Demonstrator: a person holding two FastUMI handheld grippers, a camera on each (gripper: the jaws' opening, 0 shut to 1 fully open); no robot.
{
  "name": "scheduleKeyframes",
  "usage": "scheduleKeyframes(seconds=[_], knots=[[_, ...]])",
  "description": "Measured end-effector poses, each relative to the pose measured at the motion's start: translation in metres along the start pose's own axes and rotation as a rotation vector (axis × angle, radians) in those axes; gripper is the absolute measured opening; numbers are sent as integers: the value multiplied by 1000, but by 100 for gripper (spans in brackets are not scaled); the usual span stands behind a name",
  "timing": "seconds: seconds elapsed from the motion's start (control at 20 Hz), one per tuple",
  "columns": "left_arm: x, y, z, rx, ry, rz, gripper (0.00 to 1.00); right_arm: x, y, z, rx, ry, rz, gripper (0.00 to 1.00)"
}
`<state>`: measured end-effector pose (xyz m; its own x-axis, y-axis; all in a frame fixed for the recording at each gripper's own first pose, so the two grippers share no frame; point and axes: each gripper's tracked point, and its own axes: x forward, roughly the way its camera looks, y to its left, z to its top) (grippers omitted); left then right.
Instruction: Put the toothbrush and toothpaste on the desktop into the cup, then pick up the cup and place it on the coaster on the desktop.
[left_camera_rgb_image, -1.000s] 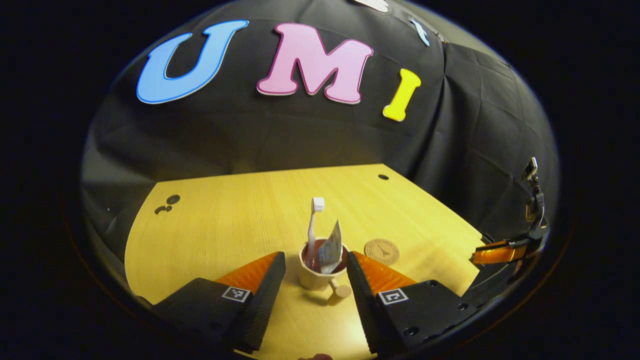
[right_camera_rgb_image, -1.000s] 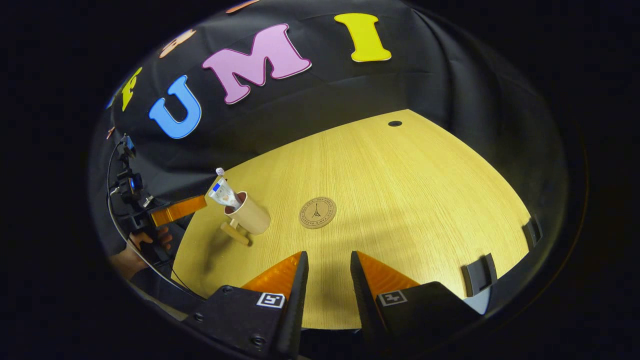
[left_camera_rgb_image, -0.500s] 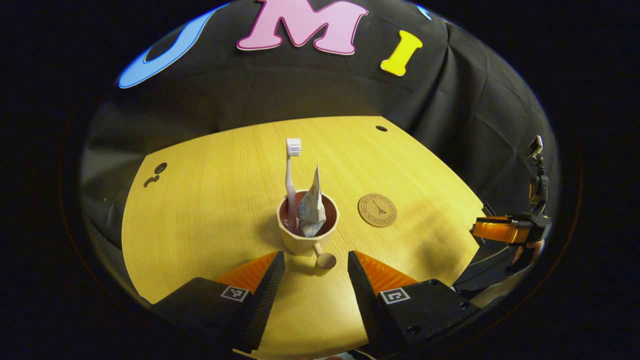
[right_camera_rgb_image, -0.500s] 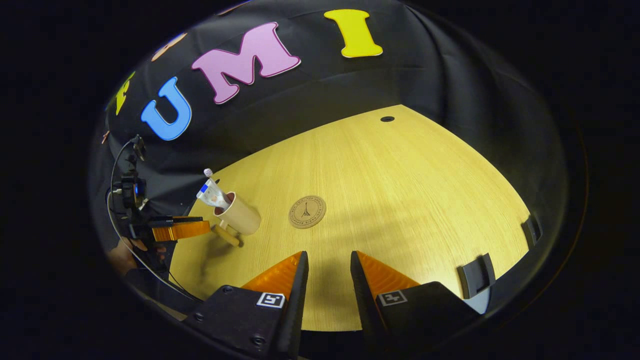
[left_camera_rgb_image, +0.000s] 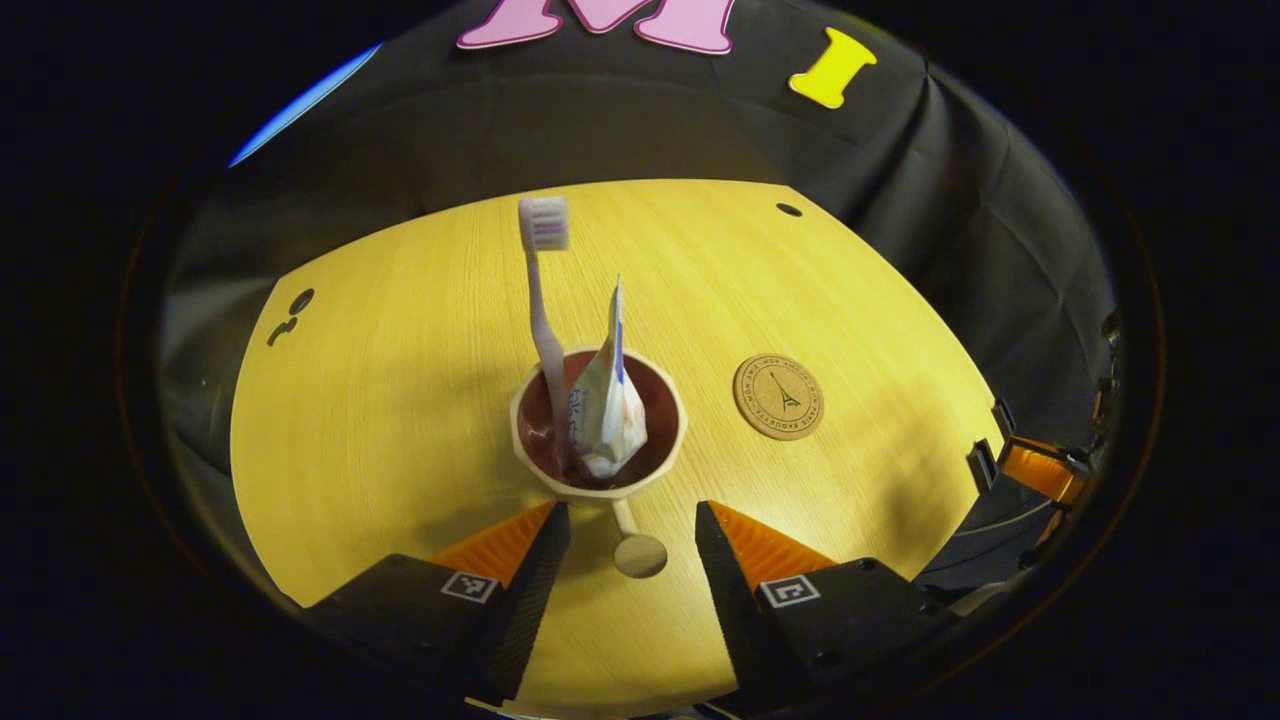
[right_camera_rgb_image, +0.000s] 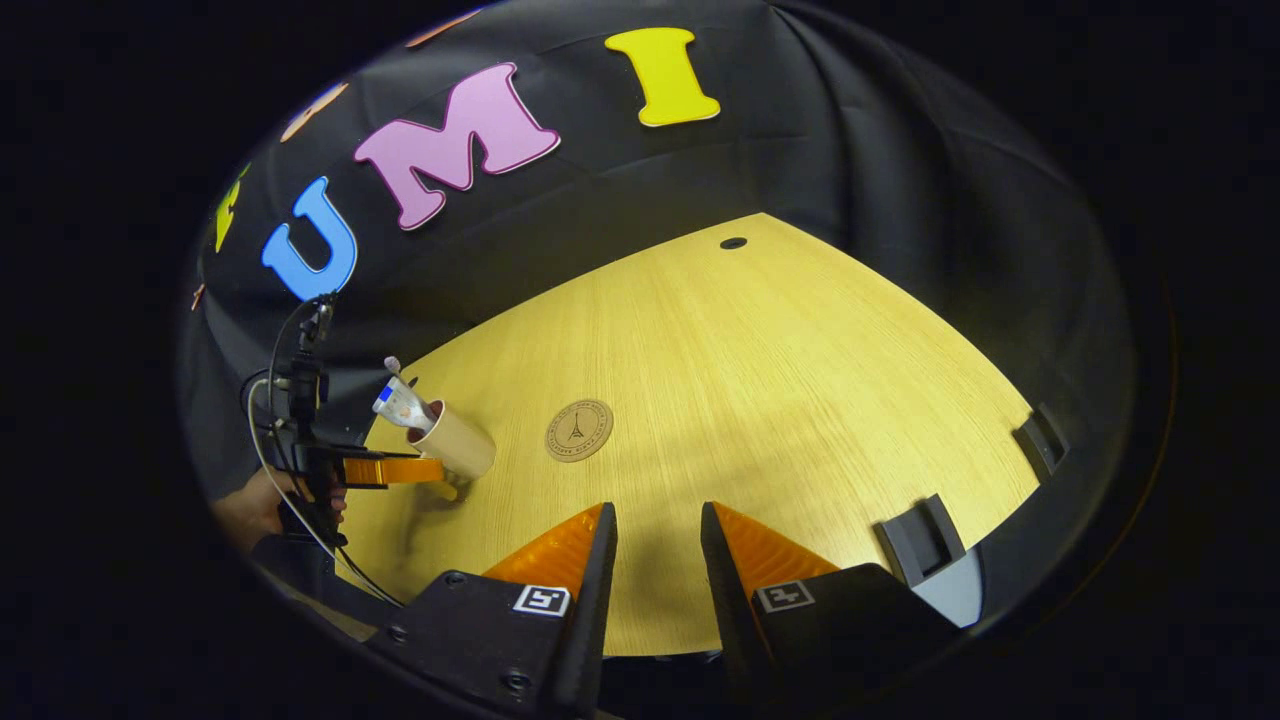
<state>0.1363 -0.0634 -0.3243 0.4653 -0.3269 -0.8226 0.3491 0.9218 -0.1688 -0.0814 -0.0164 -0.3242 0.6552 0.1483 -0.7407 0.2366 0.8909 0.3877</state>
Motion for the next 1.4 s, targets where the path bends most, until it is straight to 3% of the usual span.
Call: scheduleKeyframes(seconds=[0.25,0.55,0.6,0.65,0.8,1.0,1.1,1.25,1.4], knots=[[21,6,-9,-12,89,47,77,-7,-14,-2,31,-9,-23,52],[35,15,-13,-36,135,103,67,-10,-21,-5,42,-2,-31,53],[37,16,-14,-41,142,109,58,-11,-21,-6,42,1,-30,52],[39,17,-14,-45,148,113,61,-11,-22,-7,41,4,-30,52],[39,19,-11,-38,138,125,56,-11,-23,-7,45,4,-31,52],[42,17,-11,-38,139,127,38,-11,-23,-8,45,9,-29,52],[42,16,-11,-35,135,118,37,-10,-23,-8,43,12,-26,53],[40,14,-11,-24,122,84,27,-10,-23,-6,48,9,-24,52],[38,7,-11,-48,102,50,31,-10,-24,-5,53,8,-24,52]])
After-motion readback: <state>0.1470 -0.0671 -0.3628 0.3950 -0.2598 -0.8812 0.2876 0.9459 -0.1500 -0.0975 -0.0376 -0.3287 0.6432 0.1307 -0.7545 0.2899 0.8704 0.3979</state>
